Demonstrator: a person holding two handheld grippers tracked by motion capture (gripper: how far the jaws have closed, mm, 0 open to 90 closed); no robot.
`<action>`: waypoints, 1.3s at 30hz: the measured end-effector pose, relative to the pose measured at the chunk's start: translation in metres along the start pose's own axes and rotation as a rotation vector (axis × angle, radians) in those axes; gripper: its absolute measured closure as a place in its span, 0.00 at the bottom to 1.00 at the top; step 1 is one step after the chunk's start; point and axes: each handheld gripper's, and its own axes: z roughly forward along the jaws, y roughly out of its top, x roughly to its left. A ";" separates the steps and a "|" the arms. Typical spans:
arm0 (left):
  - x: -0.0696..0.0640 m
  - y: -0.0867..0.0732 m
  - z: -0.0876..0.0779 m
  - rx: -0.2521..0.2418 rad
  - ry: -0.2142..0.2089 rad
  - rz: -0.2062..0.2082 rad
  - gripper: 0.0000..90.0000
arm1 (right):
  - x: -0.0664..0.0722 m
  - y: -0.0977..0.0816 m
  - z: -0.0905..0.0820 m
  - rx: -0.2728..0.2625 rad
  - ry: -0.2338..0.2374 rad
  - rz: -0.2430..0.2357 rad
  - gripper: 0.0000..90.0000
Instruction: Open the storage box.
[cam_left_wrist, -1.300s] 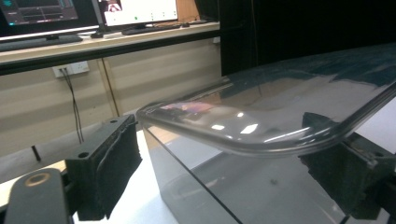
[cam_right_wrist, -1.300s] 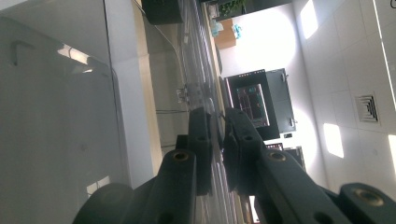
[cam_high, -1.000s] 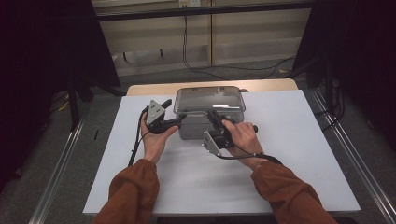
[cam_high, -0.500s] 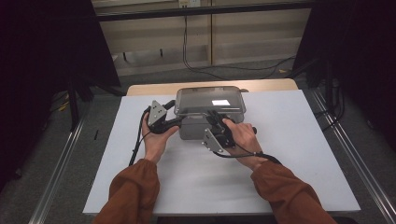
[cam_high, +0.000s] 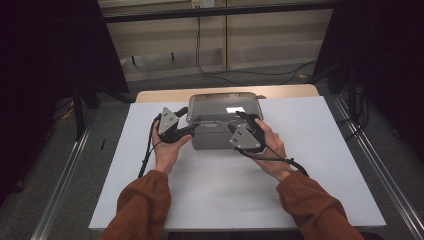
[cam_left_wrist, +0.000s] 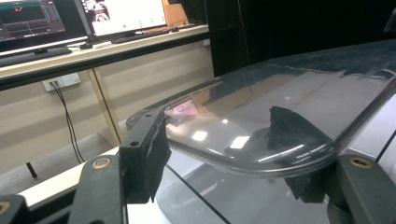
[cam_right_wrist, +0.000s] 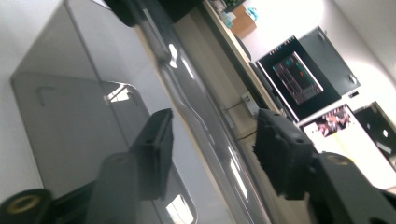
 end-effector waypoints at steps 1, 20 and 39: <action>0.000 0.000 0.000 0.000 0.000 0.000 0.42 | -0.002 -0.002 -0.001 -0.003 0.009 0.031 0.46; 0.002 0.000 0.000 0.001 -0.006 -0.002 0.42 | -0.031 -0.041 -0.001 -0.029 0.092 0.415 0.29; 0.002 0.001 0.000 -0.009 -0.004 -0.016 0.42 | -0.037 -0.070 0.011 -0.001 0.115 0.542 0.17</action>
